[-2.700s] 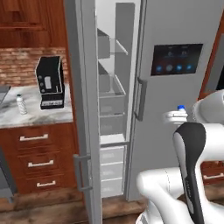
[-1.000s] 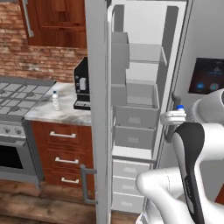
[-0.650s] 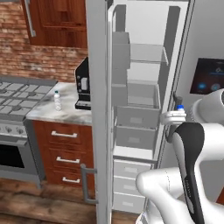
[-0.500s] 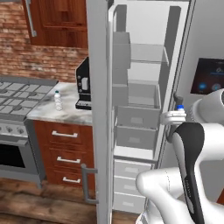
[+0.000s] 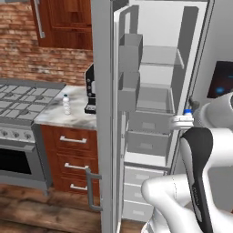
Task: Take the bottled waters from the counter and place them in the freezer to freeze. Close the freezer door after placing the bottles.
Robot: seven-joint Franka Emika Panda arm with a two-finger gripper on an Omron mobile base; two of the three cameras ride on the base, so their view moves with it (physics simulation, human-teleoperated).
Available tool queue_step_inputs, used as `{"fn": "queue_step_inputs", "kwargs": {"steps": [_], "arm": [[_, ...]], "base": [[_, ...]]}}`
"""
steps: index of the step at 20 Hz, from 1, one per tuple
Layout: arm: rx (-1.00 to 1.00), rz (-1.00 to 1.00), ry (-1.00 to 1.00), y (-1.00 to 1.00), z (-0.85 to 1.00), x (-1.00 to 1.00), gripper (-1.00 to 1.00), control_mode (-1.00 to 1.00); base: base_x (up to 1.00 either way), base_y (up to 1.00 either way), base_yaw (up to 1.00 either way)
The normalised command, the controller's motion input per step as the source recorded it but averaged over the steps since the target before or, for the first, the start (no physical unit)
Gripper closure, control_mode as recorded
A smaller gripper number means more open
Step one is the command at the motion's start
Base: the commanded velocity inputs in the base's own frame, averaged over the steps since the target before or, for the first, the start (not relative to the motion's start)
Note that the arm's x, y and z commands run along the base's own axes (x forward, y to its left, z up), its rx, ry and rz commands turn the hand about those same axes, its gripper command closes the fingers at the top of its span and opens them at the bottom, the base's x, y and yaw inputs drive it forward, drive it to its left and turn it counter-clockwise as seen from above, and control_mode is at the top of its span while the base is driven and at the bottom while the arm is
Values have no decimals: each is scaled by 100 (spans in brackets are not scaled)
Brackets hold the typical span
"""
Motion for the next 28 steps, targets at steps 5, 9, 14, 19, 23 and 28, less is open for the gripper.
{"fn": "queue_step_inputs", "kwargs": {"steps": [5, 9, 14, 19, 23, 28], "arm": [[0, 0, 0, 0, 0, 0, 100, 100], [0, 0, 0, 0, 0, 0, 100, 100], [0, 0, 0, 0, 0, 0, 100, 100], [0, 0, -1, 0, 0, 2, 100, -100], [-6, 0, -5, 0, 18, 31, 100, -100], [-7, 0, -12, -4, 22, 43, 100, -100]], "base": [[28, 22, 0], [14, 0, 0], [7, 0, 0], [2, 0, 0], [0, 0, 0], [0, 0, 0]]}}
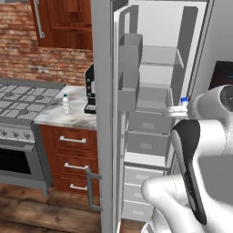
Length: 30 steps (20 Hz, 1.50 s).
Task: Take the bottled waters from the counter and place them in the freezer to freeze. Close the freezer door after placing the bottles.
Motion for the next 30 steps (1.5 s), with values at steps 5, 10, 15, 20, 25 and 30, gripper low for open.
{"fn": "queue_step_inputs", "kwargs": {"steps": [5, 10, 15, 20, 25, 30], "arm": [[-2, 0, -32, 0, 29, 29, 100, -100], [-4, -1, -45, 0, 43, 3, 100, -100], [-16, -1, -50, 1, 48, 0, 100, -100], [-6, -1, -36, 0, 29, 1, 100, -100], [1, -5, -14, -1, 0, 36, 100, -100], [1, -3, -10, 0, 0, 35, 100, -100]], "base": [[0, 0, 0], [0, 0, 0], [0, 0, 0], [0, 0, 0], [0, 0, 0], [0, 0, 0]]}}
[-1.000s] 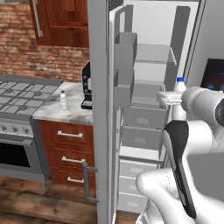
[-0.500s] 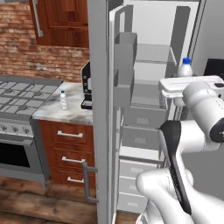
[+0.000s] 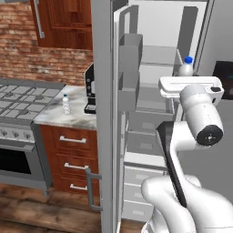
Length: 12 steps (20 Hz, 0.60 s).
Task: Take the bottled waters from the counter and place them in the freezer to freeze. Close the freezer door after placing the bottles.
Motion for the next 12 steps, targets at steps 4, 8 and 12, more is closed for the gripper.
{"fn": "queue_step_inputs", "kwargs": {"steps": [4, 8, 12], "arm": [[0, 0, -8, 0, 2, 26, 100, -100], [0, 0, -5, 0, 12, 27, 100, -100], [0, 0, 0, 0, 16, 34, 100, -100]], "base": [[0, 0, 0], [0, 0, 0], [0, 0, 0]]}}
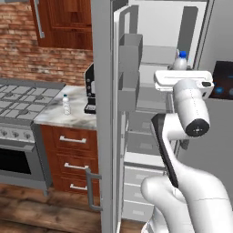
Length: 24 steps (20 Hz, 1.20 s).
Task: Take the bottled waters from the counter and place them in the freezer to freeze. Close the freezer door after placing the bottles.
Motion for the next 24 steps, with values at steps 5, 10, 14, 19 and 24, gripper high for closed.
{"fn": "queue_step_inputs", "kwargs": {"steps": [5, 10, 14, 19, 24], "arm": [[0, 0, 0, 0, 11, 42, 100, -100], [0, 0, 1, -10, 7, 41, 100, -100], [0, 0, 1, -23, 3, 45, 100, -100], [0, 0, 3, -22, 5, 43, 100, -100], [0, 0, 5, 0, 4, 42, 100, -100]], "base": [[0, 0, 0], [0, 0, 0], [0, 0, 0], [0, 0, 0], [0, 0, 0]]}}
